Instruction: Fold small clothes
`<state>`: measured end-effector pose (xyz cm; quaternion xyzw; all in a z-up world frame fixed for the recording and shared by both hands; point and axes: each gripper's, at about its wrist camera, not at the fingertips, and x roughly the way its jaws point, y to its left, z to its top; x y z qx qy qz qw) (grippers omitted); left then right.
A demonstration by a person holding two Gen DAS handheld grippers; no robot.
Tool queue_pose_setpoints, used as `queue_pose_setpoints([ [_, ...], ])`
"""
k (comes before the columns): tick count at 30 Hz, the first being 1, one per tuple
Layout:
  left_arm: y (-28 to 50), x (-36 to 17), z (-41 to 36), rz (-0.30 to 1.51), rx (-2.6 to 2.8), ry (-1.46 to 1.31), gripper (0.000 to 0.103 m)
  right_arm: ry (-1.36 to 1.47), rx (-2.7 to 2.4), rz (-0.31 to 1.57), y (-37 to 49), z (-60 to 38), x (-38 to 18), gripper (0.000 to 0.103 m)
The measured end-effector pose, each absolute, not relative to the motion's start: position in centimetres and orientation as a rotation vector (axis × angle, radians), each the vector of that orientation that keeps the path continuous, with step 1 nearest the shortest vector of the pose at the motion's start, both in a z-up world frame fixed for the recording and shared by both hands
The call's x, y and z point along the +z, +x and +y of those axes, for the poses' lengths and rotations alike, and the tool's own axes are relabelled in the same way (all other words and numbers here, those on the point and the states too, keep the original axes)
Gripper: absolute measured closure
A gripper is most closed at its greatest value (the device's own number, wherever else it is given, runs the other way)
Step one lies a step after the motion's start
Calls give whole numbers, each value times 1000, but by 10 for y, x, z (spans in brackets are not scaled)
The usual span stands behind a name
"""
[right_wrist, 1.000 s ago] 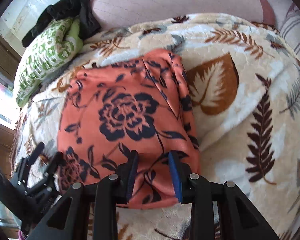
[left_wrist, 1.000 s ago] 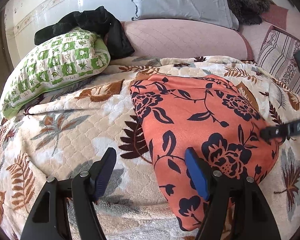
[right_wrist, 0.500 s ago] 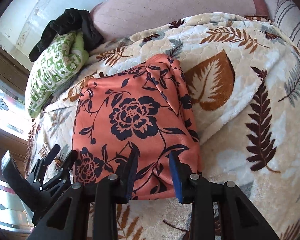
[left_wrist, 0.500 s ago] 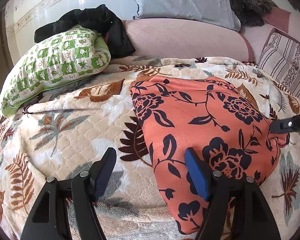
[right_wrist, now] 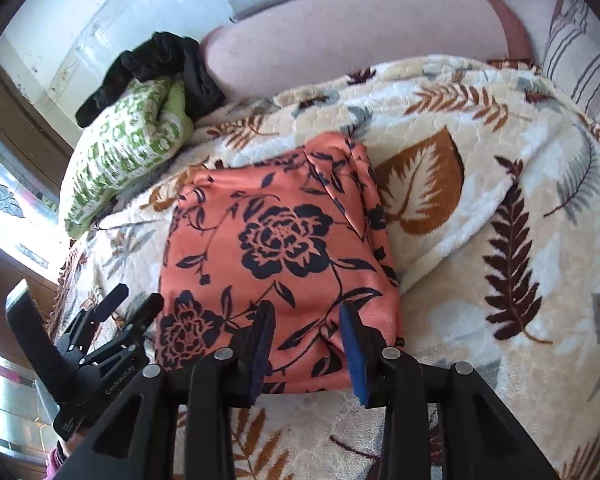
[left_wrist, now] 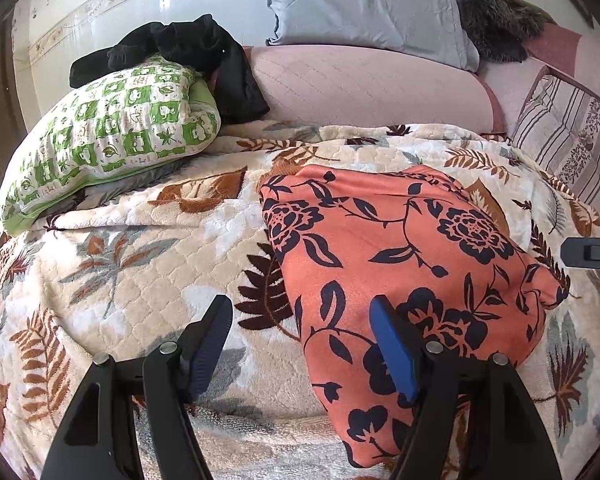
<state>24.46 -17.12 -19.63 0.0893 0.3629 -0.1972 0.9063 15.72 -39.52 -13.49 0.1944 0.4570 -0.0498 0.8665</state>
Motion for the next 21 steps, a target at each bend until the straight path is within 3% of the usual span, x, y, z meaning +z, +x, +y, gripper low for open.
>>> queue_pose_setpoints([
  [1, 244, -194, -171, 745, -408, 182, 29, 381, -115, 923, 151, -390, -128, 32],
  [2, 242, -192, -170, 742, -406, 180, 27, 356, -126, 880, 146, -384, -121, 28],
  [10, 225, -174, -160, 707, -388, 202, 25, 363, -118, 787, 115, -363, -107, 28],
  [21, 174, -127, -128, 639, -307, 182, 9, 298, -116, 712, 65, -314, -67, 28],
])
